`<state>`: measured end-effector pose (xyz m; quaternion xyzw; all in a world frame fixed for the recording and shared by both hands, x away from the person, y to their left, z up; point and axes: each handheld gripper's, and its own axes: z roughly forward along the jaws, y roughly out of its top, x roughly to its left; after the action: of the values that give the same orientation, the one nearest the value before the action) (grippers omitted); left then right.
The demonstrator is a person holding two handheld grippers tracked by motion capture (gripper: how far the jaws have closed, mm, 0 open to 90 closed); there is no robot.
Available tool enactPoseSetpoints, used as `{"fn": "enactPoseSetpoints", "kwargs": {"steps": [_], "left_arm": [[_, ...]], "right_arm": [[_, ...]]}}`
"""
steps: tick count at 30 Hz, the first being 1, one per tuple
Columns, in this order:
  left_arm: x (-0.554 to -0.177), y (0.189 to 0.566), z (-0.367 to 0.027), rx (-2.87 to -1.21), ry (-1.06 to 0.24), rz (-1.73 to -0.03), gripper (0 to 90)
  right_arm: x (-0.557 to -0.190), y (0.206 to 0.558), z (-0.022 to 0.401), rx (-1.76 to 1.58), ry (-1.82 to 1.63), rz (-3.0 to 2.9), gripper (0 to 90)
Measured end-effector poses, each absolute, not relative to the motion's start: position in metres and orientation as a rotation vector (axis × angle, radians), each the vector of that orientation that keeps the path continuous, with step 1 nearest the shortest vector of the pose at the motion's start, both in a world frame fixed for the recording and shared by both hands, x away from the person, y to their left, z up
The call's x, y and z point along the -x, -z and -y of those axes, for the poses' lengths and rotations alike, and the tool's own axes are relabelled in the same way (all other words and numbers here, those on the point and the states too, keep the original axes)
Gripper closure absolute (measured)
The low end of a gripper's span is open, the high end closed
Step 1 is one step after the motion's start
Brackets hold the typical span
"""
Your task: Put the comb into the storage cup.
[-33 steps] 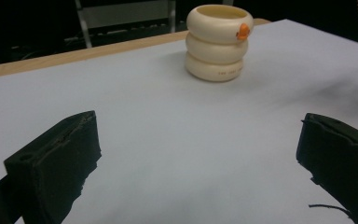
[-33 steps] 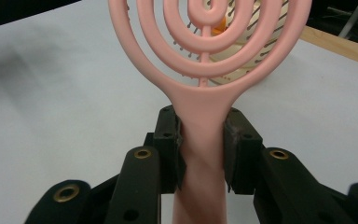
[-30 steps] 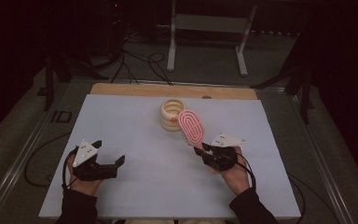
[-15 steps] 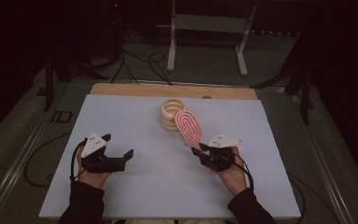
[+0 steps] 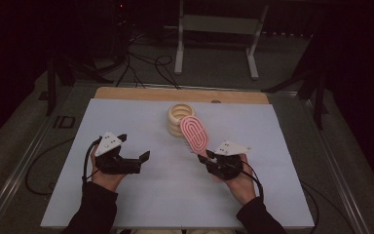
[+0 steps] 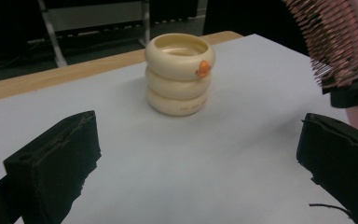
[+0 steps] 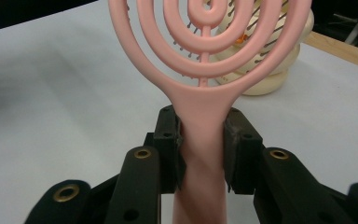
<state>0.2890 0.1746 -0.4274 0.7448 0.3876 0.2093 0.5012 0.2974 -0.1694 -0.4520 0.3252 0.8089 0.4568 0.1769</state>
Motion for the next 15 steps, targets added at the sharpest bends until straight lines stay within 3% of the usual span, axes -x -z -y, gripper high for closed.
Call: {"fn": "enactPoseSetpoints", "kwargs": {"steps": [15], "left_arm": [[-0.297,0.422,-0.147,-1.807,-0.459,-0.900,0.1]], "right_arm": [[-0.296,0.452,0.167,-0.908,-1.302,-2.294,69.9]]}}
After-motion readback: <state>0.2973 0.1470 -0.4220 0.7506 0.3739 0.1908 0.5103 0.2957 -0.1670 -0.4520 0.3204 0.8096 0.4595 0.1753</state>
